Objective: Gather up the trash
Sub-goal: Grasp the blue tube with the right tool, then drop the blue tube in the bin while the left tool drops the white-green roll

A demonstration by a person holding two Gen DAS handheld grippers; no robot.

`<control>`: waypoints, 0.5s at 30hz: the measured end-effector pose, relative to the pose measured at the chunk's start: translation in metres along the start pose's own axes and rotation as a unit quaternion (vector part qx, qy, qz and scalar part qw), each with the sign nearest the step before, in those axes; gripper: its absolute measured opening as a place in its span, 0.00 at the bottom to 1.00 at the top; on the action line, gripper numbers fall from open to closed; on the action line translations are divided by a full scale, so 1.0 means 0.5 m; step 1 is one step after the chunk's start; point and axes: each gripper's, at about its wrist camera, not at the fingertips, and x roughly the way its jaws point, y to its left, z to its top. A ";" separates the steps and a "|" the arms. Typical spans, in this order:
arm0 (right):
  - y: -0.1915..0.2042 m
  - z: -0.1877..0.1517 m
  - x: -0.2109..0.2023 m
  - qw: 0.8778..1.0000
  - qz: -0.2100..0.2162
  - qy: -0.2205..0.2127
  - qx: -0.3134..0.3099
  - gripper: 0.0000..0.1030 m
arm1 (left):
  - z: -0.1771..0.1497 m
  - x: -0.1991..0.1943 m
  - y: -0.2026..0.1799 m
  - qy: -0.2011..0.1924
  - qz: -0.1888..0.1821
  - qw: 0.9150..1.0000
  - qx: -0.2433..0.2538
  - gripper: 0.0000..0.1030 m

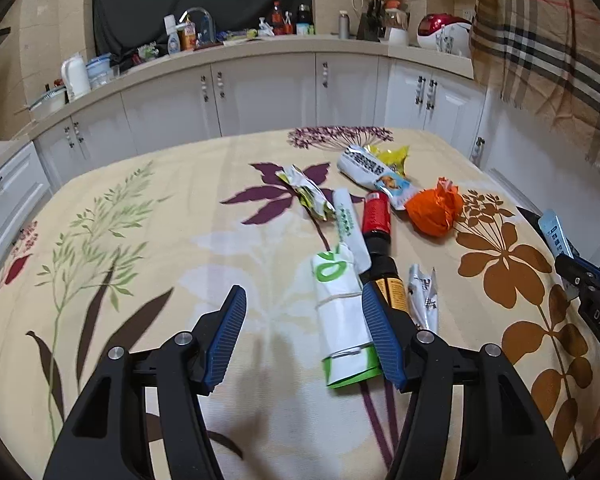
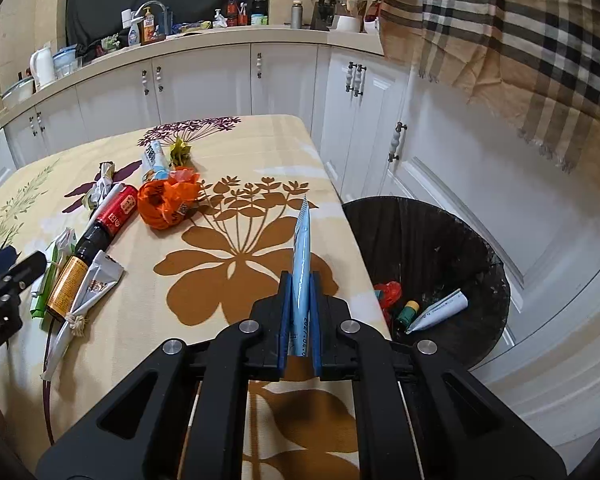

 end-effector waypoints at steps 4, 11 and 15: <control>-0.012 0.002 0.000 1.000 0.004 -0.002 0.007 0.08 | 0.001 0.008 -0.007 0.009 -0.009 1.000 0.004 0.57; -0.012 0.002 0.000 1.000 0.006 -0.003 0.008 0.08 | -0.002 0.015 -0.013 0.022 -0.022 0.999 0.008 0.57; -0.010 0.002 0.000 1.000 0.005 -0.002 0.006 0.08 | -0.002 0.020 -0.013 0.031 -0.038 0.999 0.009 0.44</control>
